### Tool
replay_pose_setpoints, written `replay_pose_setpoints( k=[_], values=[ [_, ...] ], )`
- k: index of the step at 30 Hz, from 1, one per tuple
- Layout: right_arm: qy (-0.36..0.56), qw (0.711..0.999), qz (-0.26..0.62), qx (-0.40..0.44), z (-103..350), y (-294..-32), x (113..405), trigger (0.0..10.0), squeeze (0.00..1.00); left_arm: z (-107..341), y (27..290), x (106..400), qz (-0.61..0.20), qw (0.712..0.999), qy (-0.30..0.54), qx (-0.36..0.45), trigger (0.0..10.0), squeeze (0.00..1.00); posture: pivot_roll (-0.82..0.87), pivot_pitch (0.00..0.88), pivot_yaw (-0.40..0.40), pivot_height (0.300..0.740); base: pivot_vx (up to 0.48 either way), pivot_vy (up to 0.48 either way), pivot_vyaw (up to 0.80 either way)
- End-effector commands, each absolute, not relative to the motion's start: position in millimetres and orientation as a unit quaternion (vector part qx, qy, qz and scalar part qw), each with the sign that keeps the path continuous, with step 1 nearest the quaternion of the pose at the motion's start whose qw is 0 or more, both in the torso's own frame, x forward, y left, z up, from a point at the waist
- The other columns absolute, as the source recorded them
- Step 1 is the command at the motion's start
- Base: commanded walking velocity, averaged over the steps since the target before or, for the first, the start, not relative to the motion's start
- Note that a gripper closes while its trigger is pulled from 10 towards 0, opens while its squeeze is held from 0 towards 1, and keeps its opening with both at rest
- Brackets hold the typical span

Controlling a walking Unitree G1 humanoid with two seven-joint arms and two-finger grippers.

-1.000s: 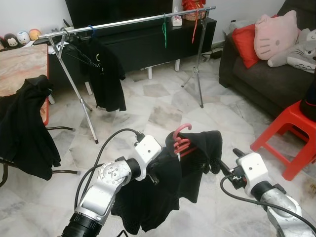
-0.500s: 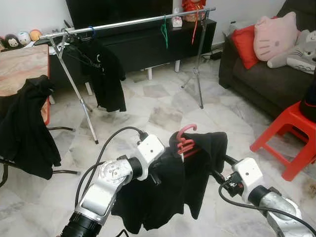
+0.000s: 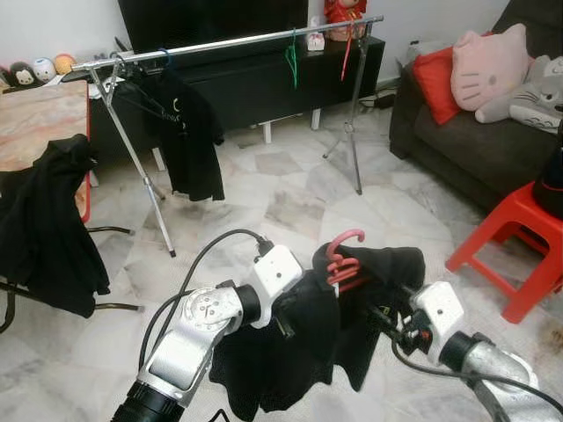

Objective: Hang hanger

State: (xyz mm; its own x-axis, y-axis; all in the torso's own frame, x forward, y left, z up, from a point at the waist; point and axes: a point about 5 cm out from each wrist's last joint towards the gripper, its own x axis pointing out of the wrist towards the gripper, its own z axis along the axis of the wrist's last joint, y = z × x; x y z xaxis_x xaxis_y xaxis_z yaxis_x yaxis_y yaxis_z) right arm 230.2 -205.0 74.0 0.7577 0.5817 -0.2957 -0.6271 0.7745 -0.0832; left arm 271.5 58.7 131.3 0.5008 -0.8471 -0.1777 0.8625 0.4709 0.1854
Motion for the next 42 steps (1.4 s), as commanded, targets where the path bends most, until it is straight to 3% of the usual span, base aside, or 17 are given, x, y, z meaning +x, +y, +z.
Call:
replay_pose_setpoints(
  k=[1,10,28,35,36,37,42],
  values=[
    [0.126,0.927,0.343,-0.081,78,-202,227,10.0,0.00,142,54,271,-0.505,0.854,0.002,0.126,10.0,0.00,-0.10,0.000,-0.013,0.740,0.000,0.000,0.00],
    [0.130,0.928,0.337,-0.089,77,-204,224,10.0,0.00,140,47,270,-0.512,0.850,0.006,0.122,10.0,0.00,-0.11,0.000,-0.009,0.740,0.000,0.000,0.00],
    [0.109,0.972,0.150,-0.146,73,-235,240,10.0,0.00,132,49,269,-0.507,0.853,0.016,0.122,10.0,0.00,-0.11,0.000,-0.009,0.740,0.000,0.000,0.00],
    [0.115,0.971,0.148,-0.150,68,-234,241,10.0,0.00,131,50,270,-0.505,0.854,0.017,0.123,10.0,0.00,-0.11,0.000,-0.010,0.740,0.000,0.000,0.00],
    [0.115,0.971,0.148,-0.150,66,-232,241,8.1,0.00,131,50,270,-0.504,0.855,0.017,0.123,10.0,0.00,-0.11,0.000,-0.010,0.740,0.000,0.000,0.00],
    [0.116,0.970,0.149,-0.151,65,-232,241,0.0,0.00,131,50,270,-0.504,0.855,0.018,0.123,10.0,0.00,-0.11,0.000,-0.011,0.740,0.000,0.000,0.00],
    [0.125,0.968,0.151,-0.154,59,-230,239,0.0,0.00,130,50,271,-0.499,0.857,0.018,0.126,10.0,0.00,-0.11,0.000,-0.013,0.740,0.000,0.000,0.00]
  ],
)
